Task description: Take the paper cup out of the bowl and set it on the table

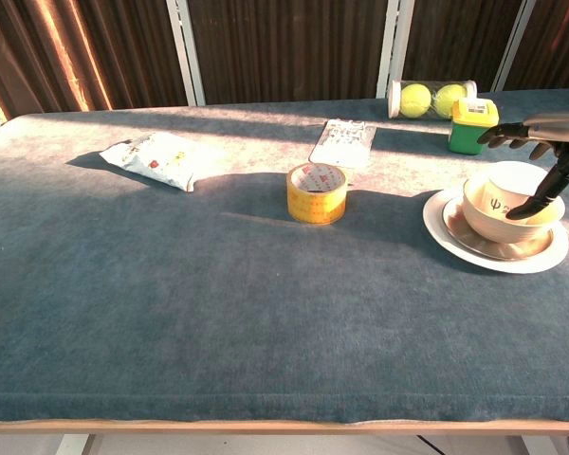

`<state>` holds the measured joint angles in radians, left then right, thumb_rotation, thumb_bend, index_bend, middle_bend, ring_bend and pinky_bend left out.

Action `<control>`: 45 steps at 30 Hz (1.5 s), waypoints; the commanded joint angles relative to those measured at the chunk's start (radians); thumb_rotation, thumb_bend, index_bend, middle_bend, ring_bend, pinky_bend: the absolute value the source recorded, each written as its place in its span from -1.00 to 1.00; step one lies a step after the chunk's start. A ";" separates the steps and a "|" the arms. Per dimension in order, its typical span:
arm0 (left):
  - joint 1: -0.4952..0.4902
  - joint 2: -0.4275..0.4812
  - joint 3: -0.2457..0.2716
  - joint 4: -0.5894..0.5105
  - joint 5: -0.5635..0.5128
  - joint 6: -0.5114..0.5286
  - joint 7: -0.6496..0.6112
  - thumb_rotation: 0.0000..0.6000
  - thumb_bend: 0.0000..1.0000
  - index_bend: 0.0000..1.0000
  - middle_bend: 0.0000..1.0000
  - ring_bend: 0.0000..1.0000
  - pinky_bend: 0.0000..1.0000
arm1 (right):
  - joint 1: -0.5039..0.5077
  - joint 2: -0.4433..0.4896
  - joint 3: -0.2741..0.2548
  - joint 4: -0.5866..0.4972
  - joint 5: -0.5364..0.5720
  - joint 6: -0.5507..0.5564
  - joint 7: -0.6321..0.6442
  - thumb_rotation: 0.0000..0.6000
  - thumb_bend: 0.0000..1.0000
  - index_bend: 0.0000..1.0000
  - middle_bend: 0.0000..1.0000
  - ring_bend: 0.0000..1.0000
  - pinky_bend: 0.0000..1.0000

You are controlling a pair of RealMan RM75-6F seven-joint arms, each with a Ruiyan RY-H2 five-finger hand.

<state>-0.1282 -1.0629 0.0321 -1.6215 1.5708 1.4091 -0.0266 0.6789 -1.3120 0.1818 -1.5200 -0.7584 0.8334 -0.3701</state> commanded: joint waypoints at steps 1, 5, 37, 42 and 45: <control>0.000 0.000 0.000 0.001 0.000 0.001 -0.001 1.00 -0.38 -0.86 -0.70 -0.69 -0.21 | 0.002 0.001 -0.005 -0.001 0.001 0.001 0.003 1.00 -0.93 -0.80 -0.88 -0.90 -0.67; 0.000 0.000 0.001 0.001 0.001 0.000 -0.001 1.00 -0.38 -0.86 -0.70 -0.69 -0.21 | 0.005 0.003 -0.012 0.000 0.002 0.002 0.010 1.00 -0.93 -0.79 -0.87 -0.89 -0.67; 0.001 0.002 0.001 -0.001 0.001 0.002 -0.002 1.00 -0.38 -0.86 -0.70 -0.69 -0.21 | 0.001 -0.047 -0.025 0.046 -0.026 0.083 0.024 1.00 -0.88 0.08 -0.21 0.08 0.32; 0.001 0.002 0.001 0.001 0.000 0.000 -0.002 1.00 -0.38 -0.86 -0.70 -0.69 -0.21 | -0.003 -0.044 -0.020 0.045 -0.032 0.086 0.034 1.00 -0.88 0.12 -0.18 0.11 0.35; 0.000 0.002 0.001 0.001 -0.001 -0.001 -0.002 1.00 -0.38 -0.86 -0.70 -0.69 -0.21 | -0.007 -0.043 -0.014 0.042 -0.038 0.097 0.042 1.00 -0.88 0.12 -0.17 0.11 0.36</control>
<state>-0.1277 -1.0610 0.0328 -1.6204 1.5700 1.4080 -0.0291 0.6742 -1.3556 0.1643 -1.4761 -0.7930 0.9243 -0.3319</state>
